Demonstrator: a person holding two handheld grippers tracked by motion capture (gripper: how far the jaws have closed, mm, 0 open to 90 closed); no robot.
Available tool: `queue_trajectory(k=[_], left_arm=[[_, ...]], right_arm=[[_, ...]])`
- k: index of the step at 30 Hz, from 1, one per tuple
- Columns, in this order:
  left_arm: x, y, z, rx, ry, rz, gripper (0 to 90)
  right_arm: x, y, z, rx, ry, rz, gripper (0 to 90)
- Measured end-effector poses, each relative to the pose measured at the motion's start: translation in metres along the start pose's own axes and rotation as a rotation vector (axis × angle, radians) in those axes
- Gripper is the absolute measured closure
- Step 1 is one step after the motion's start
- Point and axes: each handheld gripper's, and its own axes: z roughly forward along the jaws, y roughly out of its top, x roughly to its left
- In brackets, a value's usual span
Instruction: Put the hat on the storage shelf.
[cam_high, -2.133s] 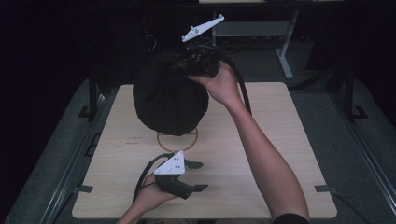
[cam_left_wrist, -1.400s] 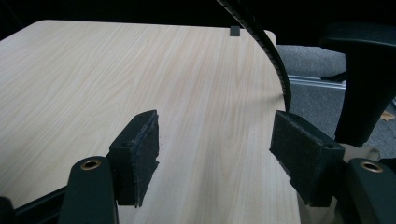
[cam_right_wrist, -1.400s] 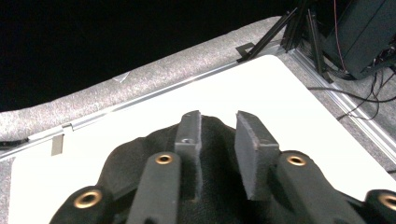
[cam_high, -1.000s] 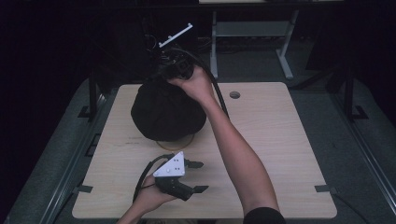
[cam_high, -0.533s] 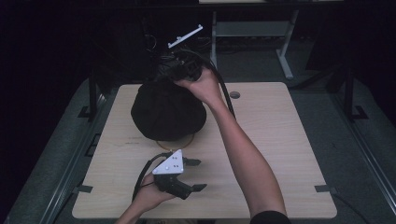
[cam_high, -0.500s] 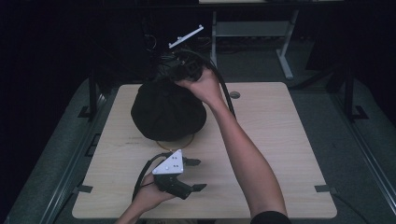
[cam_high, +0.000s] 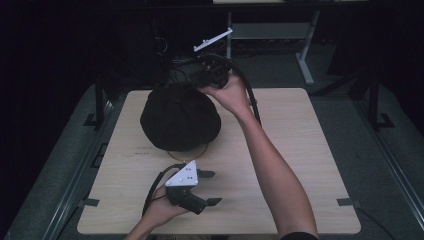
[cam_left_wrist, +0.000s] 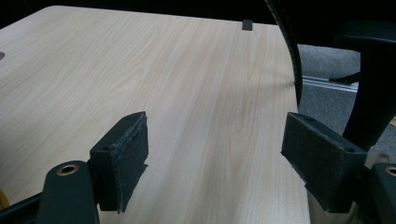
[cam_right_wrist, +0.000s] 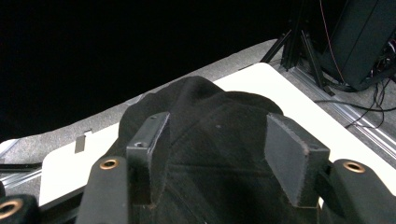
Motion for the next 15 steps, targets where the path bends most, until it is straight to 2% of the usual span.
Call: queue_trajectory(k=[15], left_arm=[[0.005,-0.003,-0.002,-0.001,0.012,-0.013,21.2]], right_arm=[[-0.003,-0.009,-0.017,-0.001,-0.018,0.015,35.0]])
